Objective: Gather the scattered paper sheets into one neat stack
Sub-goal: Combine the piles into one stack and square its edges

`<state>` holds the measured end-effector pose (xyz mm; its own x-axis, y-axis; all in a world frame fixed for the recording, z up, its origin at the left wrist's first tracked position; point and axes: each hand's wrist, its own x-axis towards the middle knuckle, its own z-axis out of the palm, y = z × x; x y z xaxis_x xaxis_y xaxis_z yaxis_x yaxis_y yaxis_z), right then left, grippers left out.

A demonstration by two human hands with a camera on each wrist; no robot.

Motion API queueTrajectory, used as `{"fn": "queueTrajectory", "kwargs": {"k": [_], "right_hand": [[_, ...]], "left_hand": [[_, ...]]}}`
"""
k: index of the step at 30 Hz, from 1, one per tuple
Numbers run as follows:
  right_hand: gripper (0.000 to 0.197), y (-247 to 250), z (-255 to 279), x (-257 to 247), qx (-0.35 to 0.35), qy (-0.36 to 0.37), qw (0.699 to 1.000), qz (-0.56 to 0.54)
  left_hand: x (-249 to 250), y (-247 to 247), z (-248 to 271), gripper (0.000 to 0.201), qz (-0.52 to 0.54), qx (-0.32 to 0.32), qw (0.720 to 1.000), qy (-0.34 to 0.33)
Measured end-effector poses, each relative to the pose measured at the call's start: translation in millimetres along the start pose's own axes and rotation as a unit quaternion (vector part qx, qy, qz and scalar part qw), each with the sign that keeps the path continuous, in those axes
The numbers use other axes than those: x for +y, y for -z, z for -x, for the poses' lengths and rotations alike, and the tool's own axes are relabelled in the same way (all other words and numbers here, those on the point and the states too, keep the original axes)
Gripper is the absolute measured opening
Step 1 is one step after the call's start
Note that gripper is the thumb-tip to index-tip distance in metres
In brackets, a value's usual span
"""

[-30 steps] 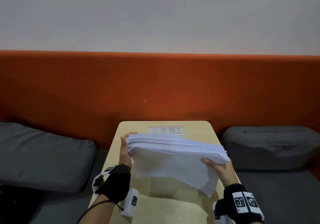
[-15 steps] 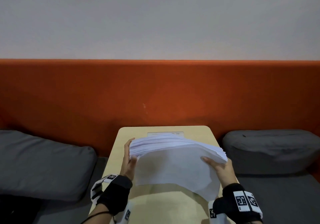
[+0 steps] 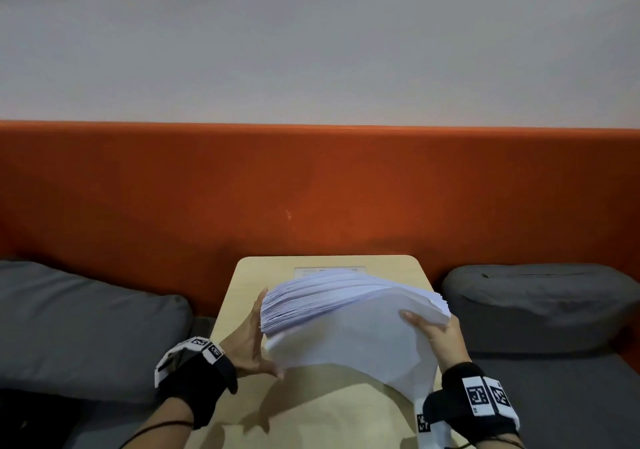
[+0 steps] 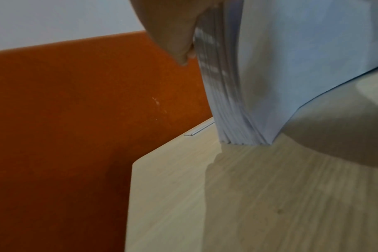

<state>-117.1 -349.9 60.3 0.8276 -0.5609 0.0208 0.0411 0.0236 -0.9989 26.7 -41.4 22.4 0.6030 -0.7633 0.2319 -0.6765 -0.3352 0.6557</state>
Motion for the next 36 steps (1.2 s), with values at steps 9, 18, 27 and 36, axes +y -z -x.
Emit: {"fn": "queueTrajectory", "kwargs": {"k": [9,18,27,36], "right_hand": [[0.038,9.7,-6.1,-9.4,0.001,0.048,0.994,0.094],[0.054,-65.1,-19.9,-71.6,-0.183,0.082,0.705,0.680],[0.036,-102.2,-9.6,-65.3,-0.170,0.208,0.698,0.664],[0.053,-28.1,-13.1,-77.3,-0.100,0.139,0.967,0.188]], "left_hand": [[21.1,-2.0,-40.0,0.041,0.238,0.238,0.928,0.160],[12.3,-9.0,-43.4,0.030,0.310,0.245,0.905,0.161],[9.6,-11.0,-32.6,0.053,0.309,0.242,0.907,0.156],[25.4,5.1,-47.4,0.037,0.434,0.302,0.836,0.147]]}}
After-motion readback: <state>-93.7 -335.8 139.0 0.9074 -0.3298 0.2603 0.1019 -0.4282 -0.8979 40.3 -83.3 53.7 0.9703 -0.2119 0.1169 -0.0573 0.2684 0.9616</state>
